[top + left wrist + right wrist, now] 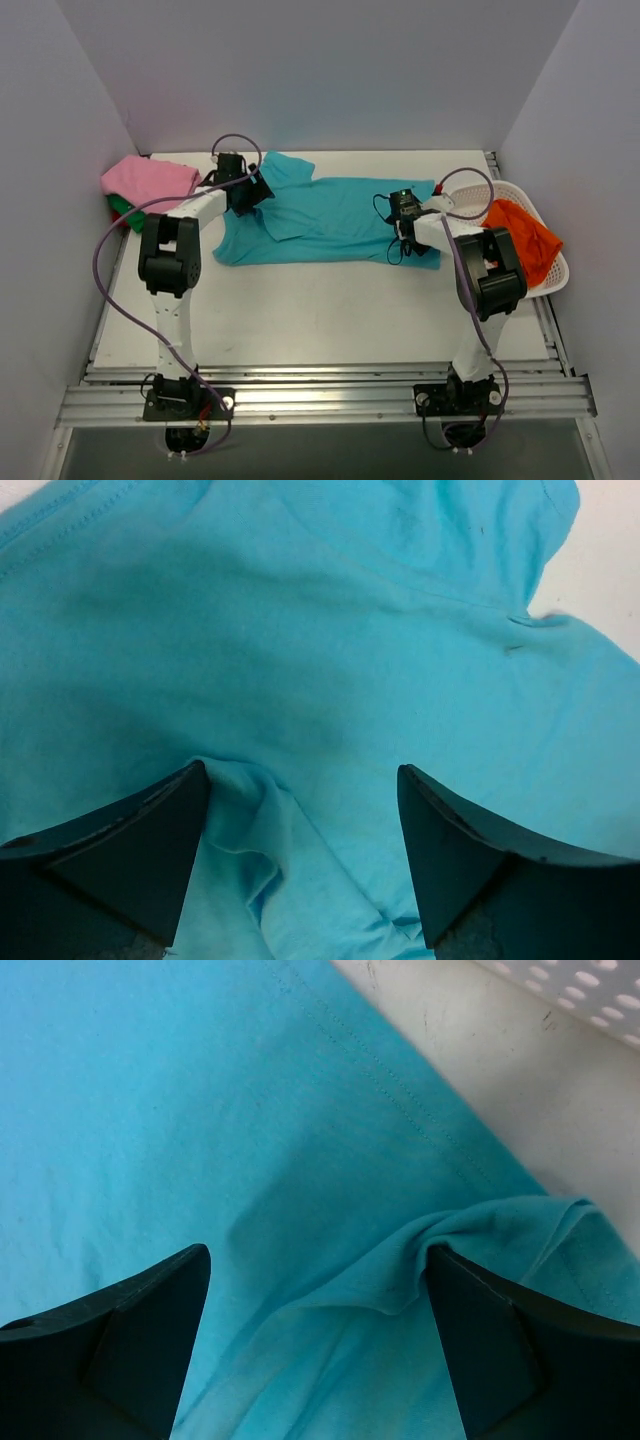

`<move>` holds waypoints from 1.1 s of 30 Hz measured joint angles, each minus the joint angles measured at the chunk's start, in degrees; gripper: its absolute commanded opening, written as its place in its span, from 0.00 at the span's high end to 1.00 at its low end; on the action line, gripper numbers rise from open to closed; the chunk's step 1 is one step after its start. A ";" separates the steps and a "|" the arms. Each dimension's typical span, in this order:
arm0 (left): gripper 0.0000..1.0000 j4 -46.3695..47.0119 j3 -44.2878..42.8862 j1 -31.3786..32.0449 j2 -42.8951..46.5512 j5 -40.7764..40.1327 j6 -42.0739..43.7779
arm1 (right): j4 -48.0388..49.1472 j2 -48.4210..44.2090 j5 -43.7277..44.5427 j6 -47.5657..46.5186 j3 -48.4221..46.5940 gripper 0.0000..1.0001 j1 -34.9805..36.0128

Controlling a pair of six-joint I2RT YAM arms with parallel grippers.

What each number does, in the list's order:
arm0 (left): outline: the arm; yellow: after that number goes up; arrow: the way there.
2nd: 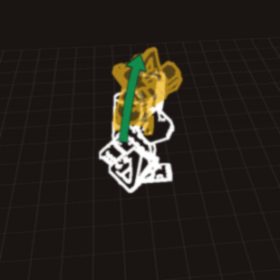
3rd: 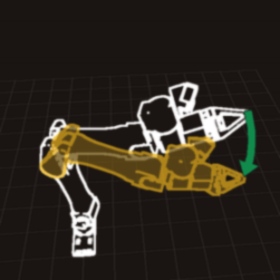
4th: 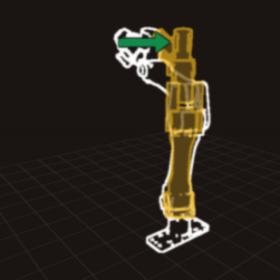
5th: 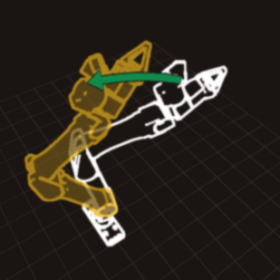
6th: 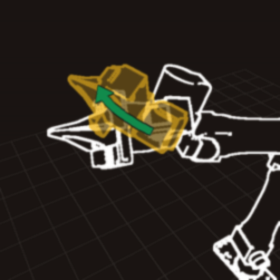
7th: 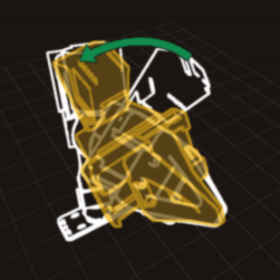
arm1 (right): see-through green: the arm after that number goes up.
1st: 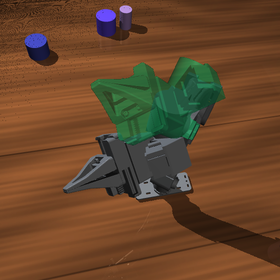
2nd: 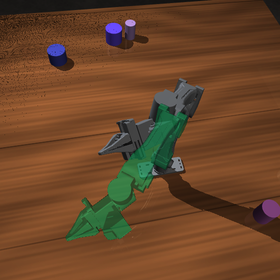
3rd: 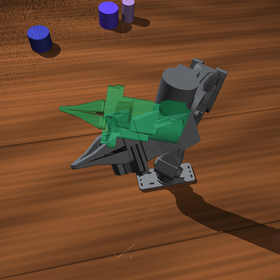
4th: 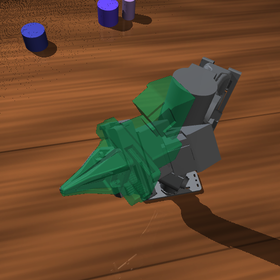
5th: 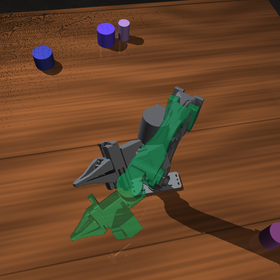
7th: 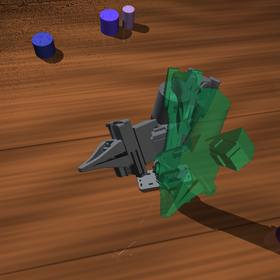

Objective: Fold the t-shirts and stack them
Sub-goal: Fold the tshirt

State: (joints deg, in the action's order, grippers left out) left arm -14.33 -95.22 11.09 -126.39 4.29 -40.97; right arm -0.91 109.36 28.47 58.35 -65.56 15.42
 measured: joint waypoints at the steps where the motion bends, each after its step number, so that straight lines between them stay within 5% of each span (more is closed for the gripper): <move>1: 0.14 -0.02 -0.31 -0.20 0.00 0.72 0.07 | -0.28 0.00 -0.17 -0.15 -0.15 0.14 0.00; 11: 0.11 -1.81 -0.57 -3.23 2.54 4.15 -0.31 | -6.71 -4.96 1.57 -1.70 -3.04 0.14 0.02; 20: 0.14 -2.58 -13.68 -8.72 3.76 4.59 -2.67 | -8.96 -5.75 3.85 -6.36 -23.54 0.15 -3.56; 28: 0.18 3.43 12.39 -7.48 21.40 3.74 -4.52 | 1.44 -15.98 -3.37 -7.28 -0.50 0.25 -0.59; 33: 0.21 7.21 27.30 -2.45 30.80 1.81 -4.66 | 7.32 -15.69 -8.02 -6.93 12.59 0.44 5.90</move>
State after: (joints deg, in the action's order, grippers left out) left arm -7.11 -67.92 8.64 -95.59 6.11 -45.63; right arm 6.42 93.67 20.45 51.42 -52.97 21.32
